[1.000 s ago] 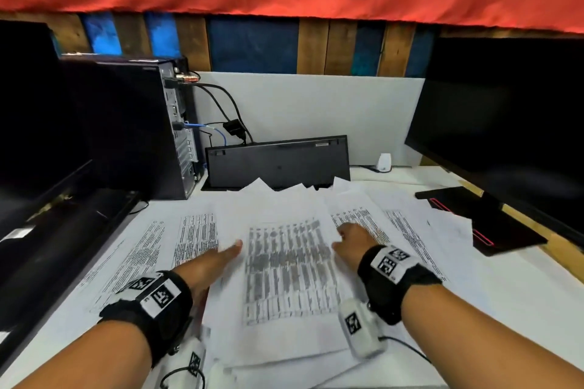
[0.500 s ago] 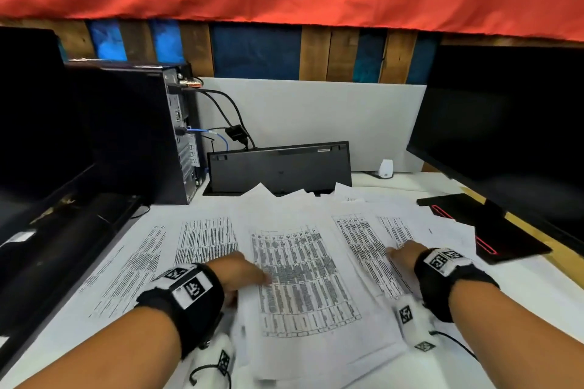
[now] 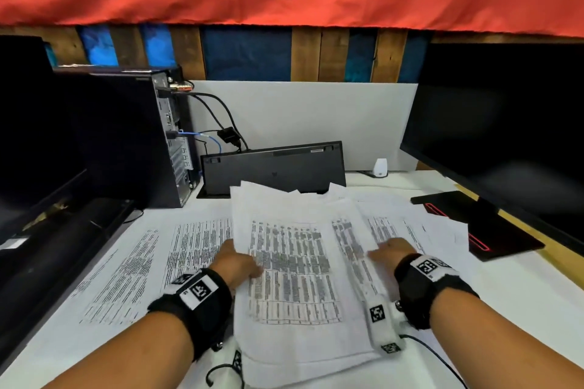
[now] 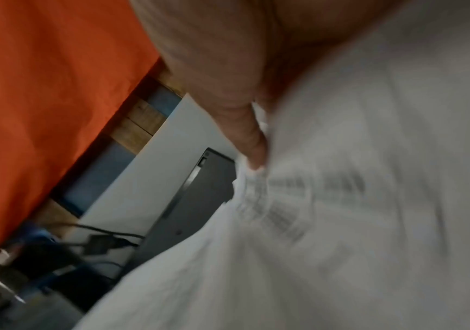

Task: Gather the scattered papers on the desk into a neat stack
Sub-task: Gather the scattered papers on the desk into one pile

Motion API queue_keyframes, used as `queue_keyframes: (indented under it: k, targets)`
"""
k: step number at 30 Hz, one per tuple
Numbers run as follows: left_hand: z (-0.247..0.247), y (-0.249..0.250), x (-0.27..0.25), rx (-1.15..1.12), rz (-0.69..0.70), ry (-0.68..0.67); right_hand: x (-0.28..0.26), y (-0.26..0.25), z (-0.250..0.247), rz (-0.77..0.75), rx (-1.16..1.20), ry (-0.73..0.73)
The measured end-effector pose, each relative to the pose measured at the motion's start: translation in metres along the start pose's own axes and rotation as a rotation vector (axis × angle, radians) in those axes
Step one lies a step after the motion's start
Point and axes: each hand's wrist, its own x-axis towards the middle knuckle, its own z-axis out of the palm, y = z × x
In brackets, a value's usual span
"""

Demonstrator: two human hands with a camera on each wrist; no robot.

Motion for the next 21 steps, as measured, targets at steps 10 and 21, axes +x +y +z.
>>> queue_keyframes:
  k: [10, 21]
  targets:
    - [0.006, -0.018, -0.001, 0.006, 0.003, -0.182, 0.010, -0.008, 0.032, -0.162, -0.071, -0.108]
    - [-0.003, -0.018, 0.007, 0.179, 0.043, -0.053, 0.002, -0.013, 0.025, -0.209, -0.130, 0.010]
